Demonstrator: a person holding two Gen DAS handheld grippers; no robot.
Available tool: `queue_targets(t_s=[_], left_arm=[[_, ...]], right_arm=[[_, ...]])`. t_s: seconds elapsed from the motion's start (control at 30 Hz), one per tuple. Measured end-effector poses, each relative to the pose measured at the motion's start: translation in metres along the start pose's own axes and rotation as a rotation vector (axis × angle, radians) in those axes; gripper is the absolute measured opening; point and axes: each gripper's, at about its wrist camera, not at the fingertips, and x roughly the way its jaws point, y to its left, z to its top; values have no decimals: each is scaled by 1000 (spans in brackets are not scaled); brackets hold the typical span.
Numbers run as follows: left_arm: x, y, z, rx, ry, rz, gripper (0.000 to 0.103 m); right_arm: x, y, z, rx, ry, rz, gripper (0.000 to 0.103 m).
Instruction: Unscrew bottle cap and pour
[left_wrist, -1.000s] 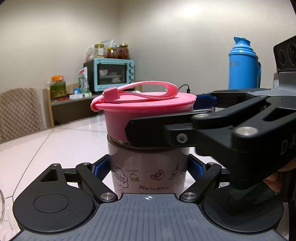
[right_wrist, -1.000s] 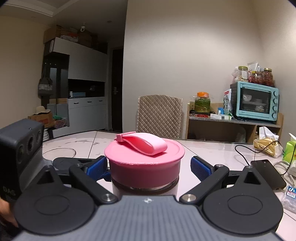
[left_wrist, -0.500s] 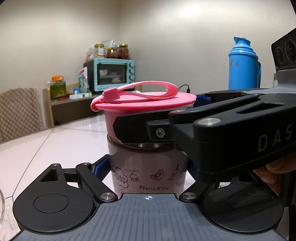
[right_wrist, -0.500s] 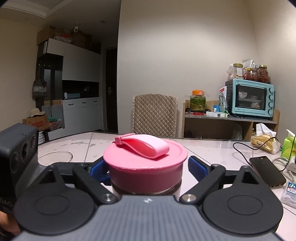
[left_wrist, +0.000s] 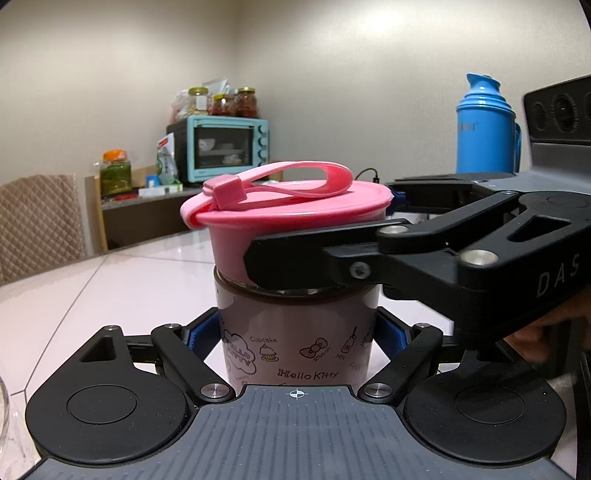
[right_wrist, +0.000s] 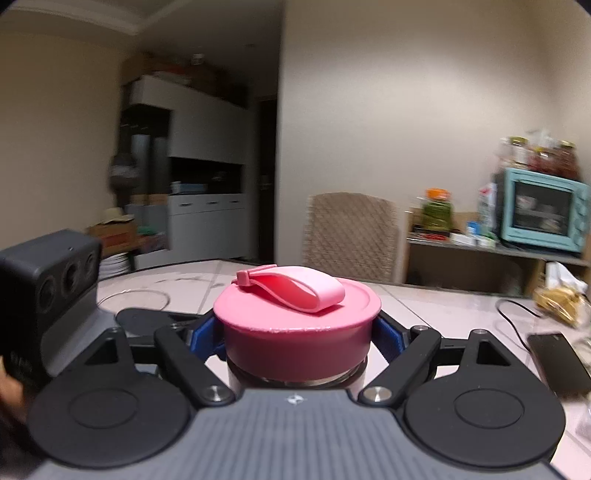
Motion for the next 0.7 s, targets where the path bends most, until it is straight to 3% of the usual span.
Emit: queue_targets(t_s=[0.1,0.27,0.33,0.6,0.7], left_arm=[[0,0,0,1,0,0,90],[0,0,0,0,0,0,89],[-1,1,0,-1,0,0,89],[-1,-5,0,-1,0,-1,90],[-1,-6,1,-1,0,-1,90]], right_arm=[[0,-13,1,-32,5,88,85],[6,-54,0,18,-3,330,85],[8,-62,1,11,-11,377,85],[8,-62,11,-3,5,390,86],[3,-58,14,-8,9,357,97]])
